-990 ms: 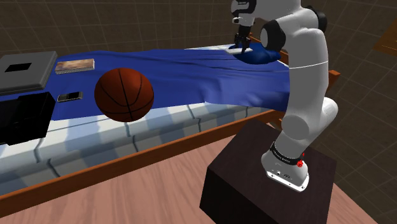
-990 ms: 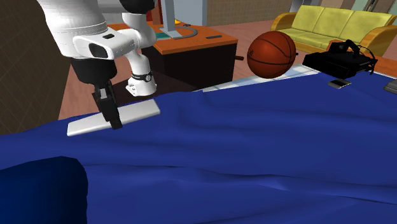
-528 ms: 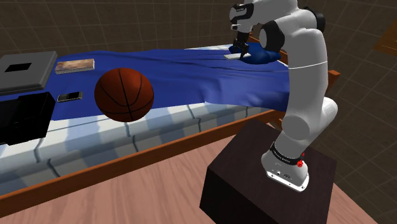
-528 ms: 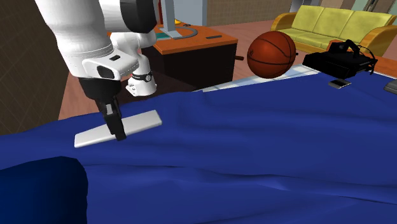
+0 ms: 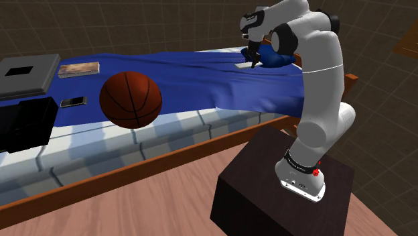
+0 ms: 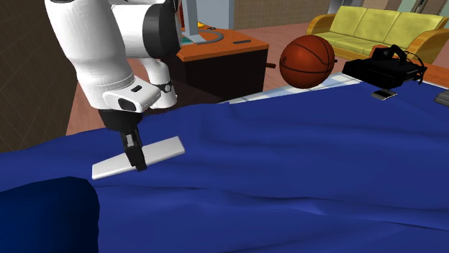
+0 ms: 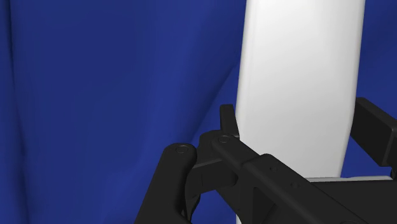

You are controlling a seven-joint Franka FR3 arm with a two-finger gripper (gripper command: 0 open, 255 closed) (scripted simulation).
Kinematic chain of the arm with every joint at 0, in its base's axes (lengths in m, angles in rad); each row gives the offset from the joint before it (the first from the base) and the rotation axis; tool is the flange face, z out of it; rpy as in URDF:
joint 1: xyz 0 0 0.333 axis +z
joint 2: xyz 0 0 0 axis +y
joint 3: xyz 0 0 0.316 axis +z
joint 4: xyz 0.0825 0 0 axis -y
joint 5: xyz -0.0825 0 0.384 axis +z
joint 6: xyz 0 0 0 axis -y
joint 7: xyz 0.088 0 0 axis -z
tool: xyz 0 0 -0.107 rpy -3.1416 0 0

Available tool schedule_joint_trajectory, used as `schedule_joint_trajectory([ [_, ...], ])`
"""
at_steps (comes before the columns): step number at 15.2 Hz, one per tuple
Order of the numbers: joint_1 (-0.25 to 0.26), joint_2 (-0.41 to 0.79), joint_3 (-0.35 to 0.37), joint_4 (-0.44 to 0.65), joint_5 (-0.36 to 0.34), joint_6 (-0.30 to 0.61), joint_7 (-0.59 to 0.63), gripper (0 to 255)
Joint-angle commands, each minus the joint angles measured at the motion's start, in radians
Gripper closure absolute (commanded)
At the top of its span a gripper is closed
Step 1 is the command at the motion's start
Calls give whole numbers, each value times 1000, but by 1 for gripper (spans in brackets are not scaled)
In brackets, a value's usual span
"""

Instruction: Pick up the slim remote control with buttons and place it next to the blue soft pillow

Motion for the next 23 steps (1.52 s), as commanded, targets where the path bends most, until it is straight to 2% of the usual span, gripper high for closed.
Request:
schedule_joint_trajectory([
  [1,2,7,3,-16,5,23,-2,255],
  [9,-1,44,18,-69,28,108,-17,255],
  [17,-1,46,19,-71,29,112,-18,255],
  [18,-1,46,19,-71,29,112,-18,0],
  [23,-1,46,19,-71,29,112,-18,0],
])
